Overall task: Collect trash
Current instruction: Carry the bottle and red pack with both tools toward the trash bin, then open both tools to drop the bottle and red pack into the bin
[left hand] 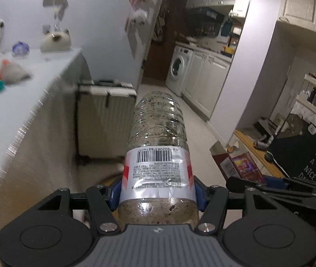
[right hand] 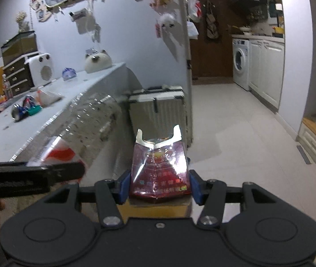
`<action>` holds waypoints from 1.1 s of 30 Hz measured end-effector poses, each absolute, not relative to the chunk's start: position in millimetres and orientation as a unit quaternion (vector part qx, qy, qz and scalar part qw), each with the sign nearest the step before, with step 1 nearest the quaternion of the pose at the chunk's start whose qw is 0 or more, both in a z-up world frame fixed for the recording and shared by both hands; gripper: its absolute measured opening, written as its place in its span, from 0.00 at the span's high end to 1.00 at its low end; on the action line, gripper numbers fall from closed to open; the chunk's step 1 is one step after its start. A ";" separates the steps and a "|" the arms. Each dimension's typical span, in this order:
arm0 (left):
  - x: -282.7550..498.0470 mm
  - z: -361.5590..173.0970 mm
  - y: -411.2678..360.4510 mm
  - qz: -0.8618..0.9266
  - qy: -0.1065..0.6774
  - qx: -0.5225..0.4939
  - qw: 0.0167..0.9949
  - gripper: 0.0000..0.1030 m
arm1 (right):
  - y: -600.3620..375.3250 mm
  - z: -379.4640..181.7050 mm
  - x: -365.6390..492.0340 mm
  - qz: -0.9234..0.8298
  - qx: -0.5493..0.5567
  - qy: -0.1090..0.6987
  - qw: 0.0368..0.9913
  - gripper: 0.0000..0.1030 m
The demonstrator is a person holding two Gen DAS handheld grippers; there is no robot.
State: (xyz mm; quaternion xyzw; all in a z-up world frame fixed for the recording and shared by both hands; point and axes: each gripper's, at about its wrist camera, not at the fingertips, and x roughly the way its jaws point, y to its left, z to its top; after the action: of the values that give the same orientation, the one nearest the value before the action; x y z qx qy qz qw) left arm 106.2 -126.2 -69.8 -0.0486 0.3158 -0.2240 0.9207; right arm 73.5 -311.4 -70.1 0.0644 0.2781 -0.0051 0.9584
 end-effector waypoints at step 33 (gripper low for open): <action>263.9 -272.1 -122.6 -0.154 0.543 -0.175 0.807 0.37 | -317.9 -220.3 211.4 -0.032 0.164 0.423 0.890 0.47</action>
State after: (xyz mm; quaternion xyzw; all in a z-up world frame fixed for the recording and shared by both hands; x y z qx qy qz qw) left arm 263.9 -122.6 -272.1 -0.1747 0.5433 -0.1544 0.8065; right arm 211.4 -317.9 -220.3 0.1644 0.4234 -0.0321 0.8903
